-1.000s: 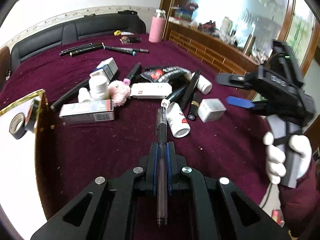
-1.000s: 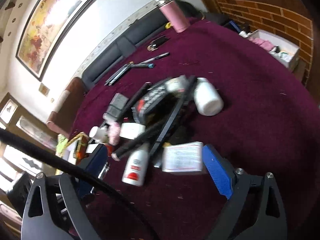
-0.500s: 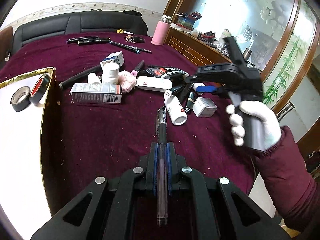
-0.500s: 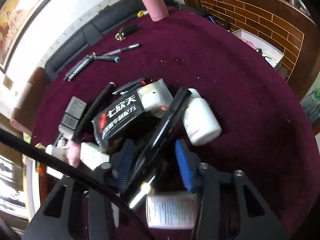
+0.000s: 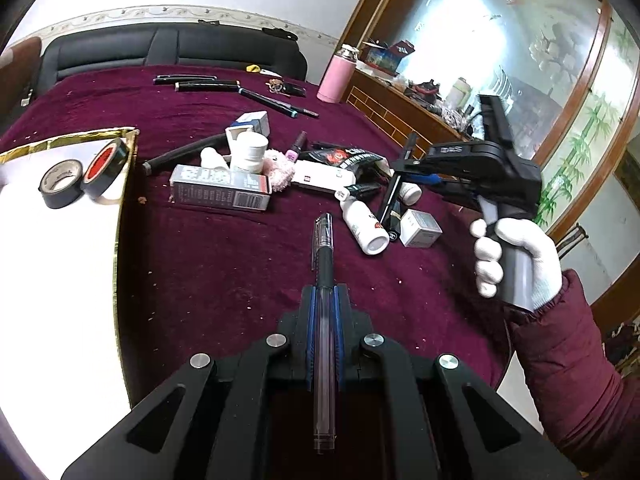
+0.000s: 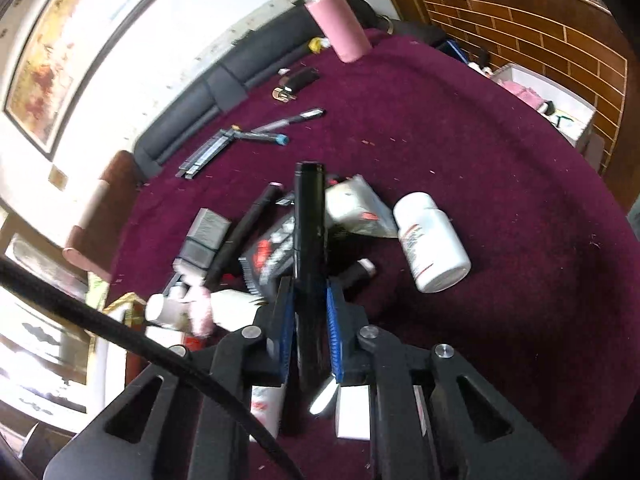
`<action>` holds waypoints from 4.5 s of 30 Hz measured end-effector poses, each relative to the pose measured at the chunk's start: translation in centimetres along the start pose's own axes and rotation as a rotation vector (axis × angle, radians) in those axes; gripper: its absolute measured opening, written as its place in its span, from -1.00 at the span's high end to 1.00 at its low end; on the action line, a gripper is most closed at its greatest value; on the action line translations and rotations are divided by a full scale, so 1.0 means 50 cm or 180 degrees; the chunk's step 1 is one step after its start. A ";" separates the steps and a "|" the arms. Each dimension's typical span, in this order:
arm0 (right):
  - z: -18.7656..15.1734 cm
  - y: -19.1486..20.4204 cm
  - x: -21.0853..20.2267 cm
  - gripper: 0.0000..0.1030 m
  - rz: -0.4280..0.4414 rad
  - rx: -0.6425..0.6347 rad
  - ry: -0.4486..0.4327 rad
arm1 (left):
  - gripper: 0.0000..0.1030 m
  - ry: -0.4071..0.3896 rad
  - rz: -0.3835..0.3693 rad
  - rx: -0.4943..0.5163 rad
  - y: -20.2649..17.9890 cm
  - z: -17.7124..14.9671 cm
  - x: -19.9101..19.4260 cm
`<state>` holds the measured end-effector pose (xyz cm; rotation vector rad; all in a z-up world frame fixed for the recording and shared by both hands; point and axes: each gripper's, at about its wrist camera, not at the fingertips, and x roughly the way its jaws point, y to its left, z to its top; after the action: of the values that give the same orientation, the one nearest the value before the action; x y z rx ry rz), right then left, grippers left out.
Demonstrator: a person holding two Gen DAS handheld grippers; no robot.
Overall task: Organize objects
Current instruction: 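Carry the pen to the tray with the left gripper while the right grasps a black marker, then release the pen and the black marker into the tray beside the tape, then grasp the white round jar with the left gripper, then carry the white jar toward the tray with the left gripper while the right grasps a marker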
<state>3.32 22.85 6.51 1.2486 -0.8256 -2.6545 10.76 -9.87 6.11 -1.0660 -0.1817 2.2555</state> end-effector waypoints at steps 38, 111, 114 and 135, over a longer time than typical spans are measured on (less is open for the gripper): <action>-0.212 0.510 0.322 0.70 0.1134 -0.1072 0.1730 | 0.89 -0.0190 0.0853 -0.1093 0.321 0.055 -0.073; -0.116 -0.045 -0.014 -0.08 0.0752 -0.0172 -0.0266 | 0.09 0.0131 0.1385 0.0641 0.006 0.234 0.274; -0.116 -0.043 -0.012 -0.09 0.0724 -0.0199 -0.0273 | 0.51 0.0207 0.1258 0.0564 0.013 0.229 0.276; 0.075 0.153 0.157 -0.15 0.0418 -0.0395 0.0551 | 0.51 -0.0535 0.0270 -0.0274 0.084 0.156 -0.046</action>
<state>-5.68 15.58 6.98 1.3213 -0.6811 -2.4150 4.08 -13.48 11.22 -0.9432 -0.3116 2.4338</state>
